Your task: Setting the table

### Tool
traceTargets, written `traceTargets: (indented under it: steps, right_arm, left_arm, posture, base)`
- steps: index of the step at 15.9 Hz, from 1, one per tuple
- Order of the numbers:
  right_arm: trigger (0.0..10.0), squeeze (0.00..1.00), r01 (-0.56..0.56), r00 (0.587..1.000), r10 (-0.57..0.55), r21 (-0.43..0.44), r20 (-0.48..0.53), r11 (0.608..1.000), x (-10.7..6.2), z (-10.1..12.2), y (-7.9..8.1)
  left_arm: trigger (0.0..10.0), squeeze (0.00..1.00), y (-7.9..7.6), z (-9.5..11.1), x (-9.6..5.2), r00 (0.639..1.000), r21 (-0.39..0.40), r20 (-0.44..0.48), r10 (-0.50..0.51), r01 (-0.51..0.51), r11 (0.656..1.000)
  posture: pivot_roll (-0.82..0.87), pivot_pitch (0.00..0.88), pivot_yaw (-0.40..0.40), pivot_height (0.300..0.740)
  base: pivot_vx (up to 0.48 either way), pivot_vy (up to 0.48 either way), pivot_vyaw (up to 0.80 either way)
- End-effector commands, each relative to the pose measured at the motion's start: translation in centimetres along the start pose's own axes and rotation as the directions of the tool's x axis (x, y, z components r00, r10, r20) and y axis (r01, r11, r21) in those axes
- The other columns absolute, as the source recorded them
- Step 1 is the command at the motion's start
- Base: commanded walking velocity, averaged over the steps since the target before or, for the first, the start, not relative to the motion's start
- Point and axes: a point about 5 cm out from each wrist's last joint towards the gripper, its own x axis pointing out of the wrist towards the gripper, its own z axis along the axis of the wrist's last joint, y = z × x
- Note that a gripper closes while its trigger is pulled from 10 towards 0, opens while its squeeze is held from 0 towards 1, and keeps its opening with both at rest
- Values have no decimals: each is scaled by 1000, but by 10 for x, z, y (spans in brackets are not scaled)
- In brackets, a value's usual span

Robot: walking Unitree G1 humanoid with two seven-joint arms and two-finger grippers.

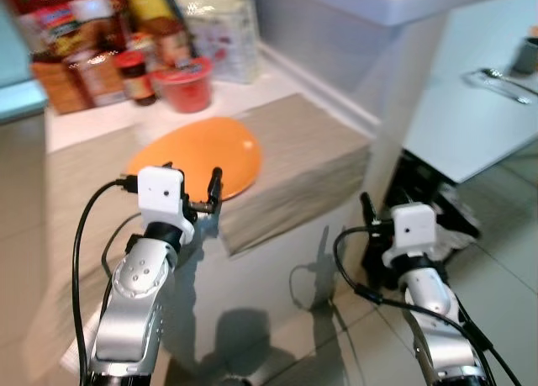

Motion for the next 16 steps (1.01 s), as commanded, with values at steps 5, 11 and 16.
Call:
traceTargets:
  steps: [5,11,16]
  right_arm:
    - [10000,0,-8,999,8,-16,38,1000,4,6,1]
    - [10000,0,9,1000,-9,-9,19,1000,4,4,0]
    - [10000,0,-11,997,13,-41,70,999,3,12,2]
  left_arm:
    - [10000,0,1,4,0,1000,24,8,2,-2,1000]
    - [10000,0,-2,8,2,1000,31,27,-13,12,999]
    - [10000,0,-7,13,2,998,20,53,-24,23,1000]
  posture:
    - [-91,0,78,740]
    - [-92,0,78,740]
    - [-94,0,79,740]
  base:
    - [0,0,280]
    - [76,0,247]
    - [456,0,310]
